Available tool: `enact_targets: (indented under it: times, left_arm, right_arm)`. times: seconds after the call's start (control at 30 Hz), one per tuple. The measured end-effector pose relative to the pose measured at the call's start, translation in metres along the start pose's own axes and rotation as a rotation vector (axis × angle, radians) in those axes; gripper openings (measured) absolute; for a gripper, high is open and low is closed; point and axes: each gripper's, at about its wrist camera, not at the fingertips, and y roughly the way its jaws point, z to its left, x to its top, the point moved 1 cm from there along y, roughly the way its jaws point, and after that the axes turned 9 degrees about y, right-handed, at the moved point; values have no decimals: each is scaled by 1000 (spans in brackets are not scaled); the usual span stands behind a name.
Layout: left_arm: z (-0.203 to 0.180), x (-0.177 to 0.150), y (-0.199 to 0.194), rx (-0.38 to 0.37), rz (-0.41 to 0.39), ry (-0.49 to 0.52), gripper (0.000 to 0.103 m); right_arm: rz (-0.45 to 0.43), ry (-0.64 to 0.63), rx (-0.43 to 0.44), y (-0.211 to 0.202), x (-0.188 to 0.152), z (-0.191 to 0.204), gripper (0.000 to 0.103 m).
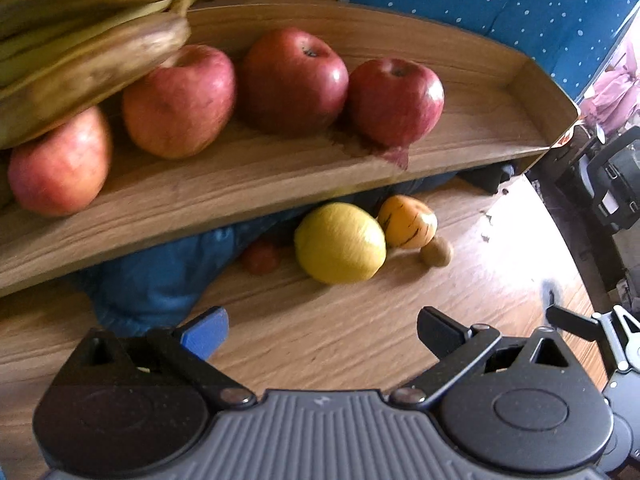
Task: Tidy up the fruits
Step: 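Close the left tool on the lemon while the right tool grasps a small brown fruit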
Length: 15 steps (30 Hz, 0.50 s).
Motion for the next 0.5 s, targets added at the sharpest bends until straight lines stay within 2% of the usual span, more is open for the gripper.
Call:
enact_targets:
  times: [0.3, 0.5]
  left_arm:
    - [-4, 14, 16, -35, -17, 0, 102]
    - [-4, 16, 23, -53, -20, 10, 102]
  right_arm:
    - [-15, -27, -3, 20, 12, 3, 102]
    - [-13, -46, 31, 31, 21, 2, 101]
